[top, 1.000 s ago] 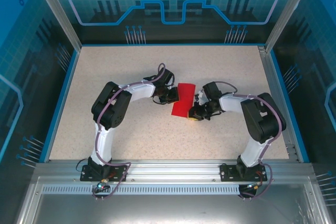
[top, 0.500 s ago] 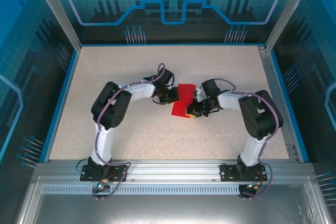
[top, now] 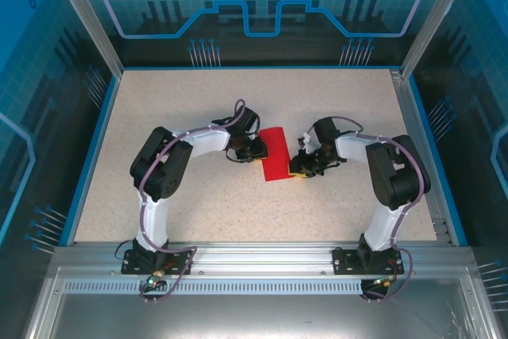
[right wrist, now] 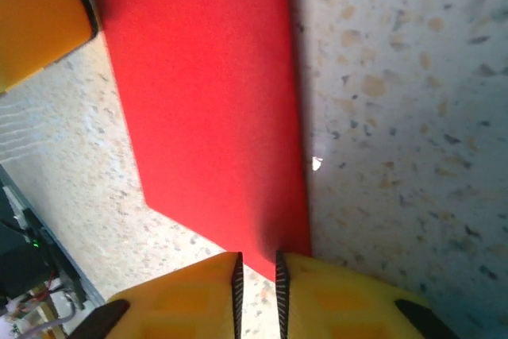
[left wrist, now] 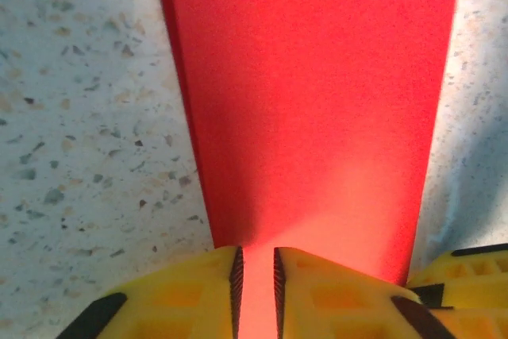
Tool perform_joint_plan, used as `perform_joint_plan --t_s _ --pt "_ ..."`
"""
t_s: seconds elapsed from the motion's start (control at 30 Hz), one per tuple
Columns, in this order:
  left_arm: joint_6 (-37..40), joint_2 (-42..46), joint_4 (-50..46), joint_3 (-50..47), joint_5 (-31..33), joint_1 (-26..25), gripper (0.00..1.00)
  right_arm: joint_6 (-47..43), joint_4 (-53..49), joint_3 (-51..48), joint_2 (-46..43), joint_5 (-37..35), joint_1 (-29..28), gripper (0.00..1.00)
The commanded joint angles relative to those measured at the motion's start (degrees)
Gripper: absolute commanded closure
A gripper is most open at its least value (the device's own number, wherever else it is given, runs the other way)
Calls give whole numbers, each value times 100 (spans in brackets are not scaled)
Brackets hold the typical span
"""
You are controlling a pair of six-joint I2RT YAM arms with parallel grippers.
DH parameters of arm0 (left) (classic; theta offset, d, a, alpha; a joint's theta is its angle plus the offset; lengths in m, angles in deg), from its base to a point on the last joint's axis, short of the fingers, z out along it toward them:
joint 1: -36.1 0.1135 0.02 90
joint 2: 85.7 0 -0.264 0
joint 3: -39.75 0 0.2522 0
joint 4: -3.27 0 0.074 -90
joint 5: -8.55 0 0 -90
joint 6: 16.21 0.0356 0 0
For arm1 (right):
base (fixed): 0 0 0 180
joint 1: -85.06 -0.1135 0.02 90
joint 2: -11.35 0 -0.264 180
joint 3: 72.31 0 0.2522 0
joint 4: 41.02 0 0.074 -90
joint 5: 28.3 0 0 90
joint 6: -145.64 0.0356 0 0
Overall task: Fold a paper plane with a square sheet of paper (pick it up from the middle)
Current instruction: Fold the square sheet of paper in half at the center of the table, then fold the triangle a second time at the center of the table.
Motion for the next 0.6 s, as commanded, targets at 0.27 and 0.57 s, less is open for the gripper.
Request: perform_joint_plan --t_s 0.27,0.57 --pt "-950 275 1058 -574 -1150 743 59 734 71 781 -288 -829 60 49" --pt "-1112 116 1178 -503 -1371 822 55 1021 118 1647 699 -496 -68 53"
